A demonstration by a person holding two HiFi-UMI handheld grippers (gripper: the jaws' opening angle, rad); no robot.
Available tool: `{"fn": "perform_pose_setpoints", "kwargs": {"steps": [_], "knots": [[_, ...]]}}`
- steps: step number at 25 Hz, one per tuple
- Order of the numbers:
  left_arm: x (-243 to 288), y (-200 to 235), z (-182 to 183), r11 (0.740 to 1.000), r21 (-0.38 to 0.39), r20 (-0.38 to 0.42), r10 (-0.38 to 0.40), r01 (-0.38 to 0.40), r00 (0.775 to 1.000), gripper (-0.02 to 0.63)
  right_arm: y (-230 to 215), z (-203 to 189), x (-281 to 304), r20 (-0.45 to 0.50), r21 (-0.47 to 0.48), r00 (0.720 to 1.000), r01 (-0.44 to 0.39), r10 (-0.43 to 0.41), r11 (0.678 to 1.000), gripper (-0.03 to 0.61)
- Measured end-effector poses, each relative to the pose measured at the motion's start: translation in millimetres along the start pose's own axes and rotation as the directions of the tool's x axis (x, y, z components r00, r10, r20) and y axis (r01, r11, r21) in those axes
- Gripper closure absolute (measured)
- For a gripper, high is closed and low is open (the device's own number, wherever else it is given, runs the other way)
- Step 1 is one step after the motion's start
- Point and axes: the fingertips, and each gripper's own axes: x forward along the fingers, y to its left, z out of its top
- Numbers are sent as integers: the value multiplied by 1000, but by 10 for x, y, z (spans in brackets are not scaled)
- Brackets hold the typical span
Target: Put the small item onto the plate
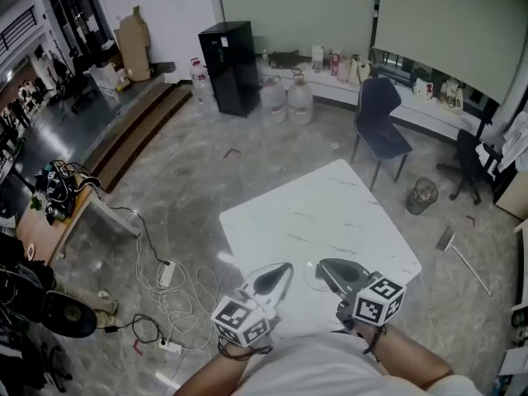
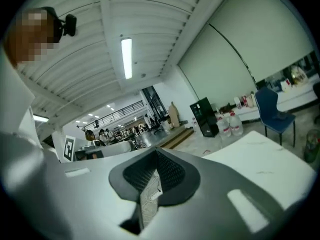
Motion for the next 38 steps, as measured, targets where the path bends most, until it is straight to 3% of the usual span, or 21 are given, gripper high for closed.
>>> {"fn": "perform_pose_setpoints", "kwargs": {"steps": [7,16,38], "knots": [[-79,-160,323,999,45,20,-22,21,1000,607,528,382,-130,75,-253,997,22,-4,967,577],[-60,-302,440,994,106,23,-13,11,1000,607,752,519,-223,114,-368,993,61,-21,928,577],[-245,-300,397,993,111,8,28,-29,1000,607,900,504,-220,114,-350,993,41,-1,936,577]]}}
